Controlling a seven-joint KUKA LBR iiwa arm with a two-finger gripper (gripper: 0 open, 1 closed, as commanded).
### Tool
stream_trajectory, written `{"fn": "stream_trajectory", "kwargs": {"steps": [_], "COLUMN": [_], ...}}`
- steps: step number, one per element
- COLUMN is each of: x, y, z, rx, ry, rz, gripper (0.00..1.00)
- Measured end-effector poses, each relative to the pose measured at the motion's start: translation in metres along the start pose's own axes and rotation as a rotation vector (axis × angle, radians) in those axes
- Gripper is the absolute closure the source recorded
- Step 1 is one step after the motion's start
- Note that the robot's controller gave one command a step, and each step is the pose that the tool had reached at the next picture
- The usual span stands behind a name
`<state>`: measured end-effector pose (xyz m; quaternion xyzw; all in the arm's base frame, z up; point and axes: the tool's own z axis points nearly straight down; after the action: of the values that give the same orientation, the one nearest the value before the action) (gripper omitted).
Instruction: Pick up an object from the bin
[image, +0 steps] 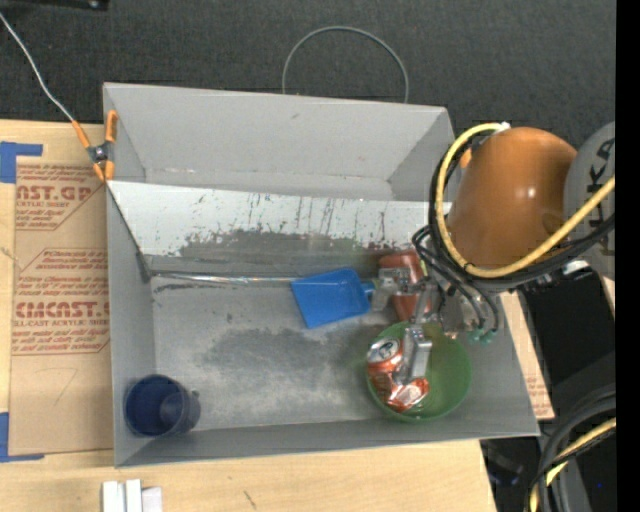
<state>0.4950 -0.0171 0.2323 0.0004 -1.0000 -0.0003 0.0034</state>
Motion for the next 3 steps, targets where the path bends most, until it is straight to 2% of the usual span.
{"fn": "stream_trajectory", "kwargs": {"steps": [1, 2, 3], "x": [-0.001, -0.067, -0.09], "y": [0.0, 0.002, -0.018], "z": [-0.004, 0.134, 0.068], "rx": [0.001, -0.002, 0.001], "ry": [-0.008, -0.008, -0.019], "rz": [0.0, 0.141, 0.061], "gripper": [0.0, 0.0, 0.0]}}
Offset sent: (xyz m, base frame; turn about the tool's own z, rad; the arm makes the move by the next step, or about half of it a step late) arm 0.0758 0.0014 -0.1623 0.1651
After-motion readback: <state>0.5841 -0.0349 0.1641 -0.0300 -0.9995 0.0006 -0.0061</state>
